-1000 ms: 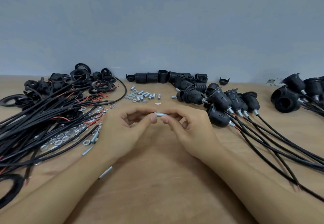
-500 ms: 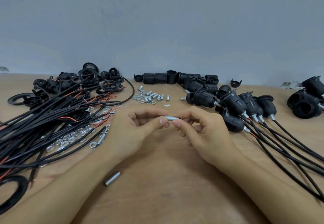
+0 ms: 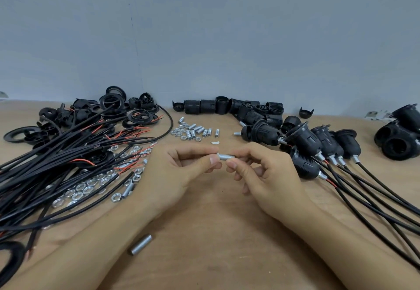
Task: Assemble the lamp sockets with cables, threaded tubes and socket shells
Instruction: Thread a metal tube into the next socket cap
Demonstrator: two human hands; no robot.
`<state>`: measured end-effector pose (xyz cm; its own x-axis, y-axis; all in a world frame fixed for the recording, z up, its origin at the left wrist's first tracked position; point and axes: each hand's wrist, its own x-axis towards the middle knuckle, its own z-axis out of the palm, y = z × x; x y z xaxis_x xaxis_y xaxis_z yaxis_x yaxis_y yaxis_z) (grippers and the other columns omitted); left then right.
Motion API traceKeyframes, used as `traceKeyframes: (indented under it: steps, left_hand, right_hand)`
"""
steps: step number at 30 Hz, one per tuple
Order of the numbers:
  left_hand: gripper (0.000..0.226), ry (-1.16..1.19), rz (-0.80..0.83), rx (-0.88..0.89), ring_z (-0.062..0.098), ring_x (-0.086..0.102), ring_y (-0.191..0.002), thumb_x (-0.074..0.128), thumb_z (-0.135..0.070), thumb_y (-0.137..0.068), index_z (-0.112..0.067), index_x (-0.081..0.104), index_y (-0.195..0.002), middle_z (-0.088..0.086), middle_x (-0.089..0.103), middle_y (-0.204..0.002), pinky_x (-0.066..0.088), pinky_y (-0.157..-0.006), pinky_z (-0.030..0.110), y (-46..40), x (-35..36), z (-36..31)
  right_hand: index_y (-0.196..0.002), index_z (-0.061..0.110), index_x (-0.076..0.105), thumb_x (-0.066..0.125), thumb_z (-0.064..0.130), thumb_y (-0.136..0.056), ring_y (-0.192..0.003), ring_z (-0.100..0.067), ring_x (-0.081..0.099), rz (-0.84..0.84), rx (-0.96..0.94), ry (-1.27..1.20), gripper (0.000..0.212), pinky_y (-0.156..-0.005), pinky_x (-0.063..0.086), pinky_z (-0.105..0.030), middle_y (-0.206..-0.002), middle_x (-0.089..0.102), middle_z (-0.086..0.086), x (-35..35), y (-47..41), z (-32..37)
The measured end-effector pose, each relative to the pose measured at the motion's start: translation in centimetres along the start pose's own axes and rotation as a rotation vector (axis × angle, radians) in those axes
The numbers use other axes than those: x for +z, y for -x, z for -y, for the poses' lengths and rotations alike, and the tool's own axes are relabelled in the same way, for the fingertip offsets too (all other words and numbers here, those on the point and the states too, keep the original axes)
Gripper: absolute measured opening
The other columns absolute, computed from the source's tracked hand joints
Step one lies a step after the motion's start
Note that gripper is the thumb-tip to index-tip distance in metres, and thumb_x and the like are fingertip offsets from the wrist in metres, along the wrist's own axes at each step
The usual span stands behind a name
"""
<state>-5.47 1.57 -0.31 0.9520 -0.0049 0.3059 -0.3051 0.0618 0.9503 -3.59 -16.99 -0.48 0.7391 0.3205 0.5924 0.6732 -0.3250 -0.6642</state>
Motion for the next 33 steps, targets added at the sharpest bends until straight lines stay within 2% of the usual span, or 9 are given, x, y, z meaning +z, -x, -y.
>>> traceKeyframes:
  steps: [4,8,13,15,18,21,26,30,33]
  left_hand:
    - [0.021,-0.032,-0.016,0.01,0.015,0.073,-0.077,0.078,-0.015,-0.065,-0.013,0.078,-0.086,0.008,0.077,-0.084,0.056,-0.072,0.02,-0.08,0.05,-0.27]
    - [0.02,0.021,-0.006,-0.049,0.017,0.073,-0.068,0.075,-0.014,-0.066,-0.009,0.077,-0.085,0.015,0.075,-0.077,0.056,-0.065,0.019,-0.04,0.03,-0.49]
    - [0.013,-0.05,0.005,0.017,0.014,0.073,-0.082,0.072,-0.002,-0.076,-0.006,0.074,-0.088,0.01,0.077,-0.088,0.055,-0.076,0.02,0.18,0.34,-0.37]
    - [0.017,-0.09,-0.013,0.03,0.017,0.073,-0.087,0.071,0.007,-0.079,-0.007,0.074,-0.089,0.009,0.076,-0.092,0.056,-0.08,0.023,0.16,0.44,-0.21]
    - [0.021,-0.036,-0.03,-0.009,0.022,0.074,-0.081,0.076,-0.005,-0.073,-0.008,0.073,-0.093,0.011,0.077,-0.091,0.058,-0.077,0.025,0.09,0.45,-0.38]
    - [0.027,0.016,-0.042,-0.052,0.02,0.074,-0.074,0.077,-0.016,-0.066,-0.005,0.076,-0.091,0.015,0.076,-0.083,0.058,-0.072,0.023,0.14,0.44,-0.57]
    - [0.024,0.147,0.016,-0.109,0.021,0.072,-0.076,0.079,-0.023,-0.064,-0.012,0.081,-0.085,0.017,0.075,-0.082,0.058,-0.075,0.029,0.14,0.35,-0.76]
    - [0.027,0.15,0.034,-0.11,0.027,0.072,-0.089,0.079,-0.021,-0.063,-0.01,0.079,-0.088,0.018,0.075,-0.095,0.058,-0.086,0.036,0.2,0.2,-0.67]
    - [0.026,0.147,0.022,-0.115,0.026,0.074,-0.087,0.079,-0.021,-0.063,-0.01,0.08,-0.087,0.018,0.076,-0.093,0.059,-0.082,0.032,0.32,0.23,-0.68]
  right_hand:
    - [-0.088,0.045,0.063,0.064,0.028,-0.089,-0.057,-0.013,0.064,0.001,-0.009,-0.001,0.017,-0.049,0.053,-0.035,-0.076,0.067,0.013,0.14,-0.01,0.08]
    - [-0.09,0.035,0.067,0.063,0.024,-0.09,-0.056,-0.002,0.063,-0.004,-0.05,0.042,0.012,-0.051,0.051,-0.021,-0.075,0.066,0.015,0.01,0.1,0.24]
    - [-0.089,0.042,0.061,0.068,0.021,-0.086,-0.063,0.001,0.065,-0.005,-0.081,0.043,0.022,-0.053,0.051,-0.015,-0.074,0.062,0.034,0.27,-0.02,0.91]
    - [-0.089,0.045,0.061,0.07,0.018,-0.087,-0.064,-0.003,0.066,0.001,-0.042,-0.002,0.029,-0.054,0.053,-0.02,-0.076,0.065,0.03,0.23,-0.14,0.88]
    - [-0.09,0.044,0.064,0.07,0.014,-0.09,-0.062,-0.013,0.064,0.008,0.014,-0.052,0.031,-0.047,0.055,-0.033,-0.078,0.069,0.012,-0.02,-0.1,0.59]
    - [-0.091,0.043,0.064,0.067,0.018,-0.09,-0.059,-0.013,0.063,0.001,0.006,-0.065,0.025,-0.044,0.053,-0.026,-0.076,0.067,0.012,-0.21,-0.1,0.65]
    - [-0.098,0.039,0.066,0.068,0.013,-0.089,-0.061,-0.018,0.065,-0.01,-0.006,-0.086,0.028,-0.045,0.054,-0.028,-0.079,0.067,0.011,-0.32,0.0,0.81]
    - [-0.096,0.037,0.067,0.07,0.011,-0.089,-0.064,-0.017,0.065,0.003,0.025,-0.122,0.027,-0.046,0.053,-0.022,-0.078,0.069,0.007,-0.25,0.13,0.83]
    - [-0.093,0.035,0.068,0.069,0.012,-0.09,-0.065,-0.018,0.066,0.013,0.056,-0.137,0.024,-0.046,0.053,-0.024,-0.078,0.07,0.006,-0.22,0.14,0.82]
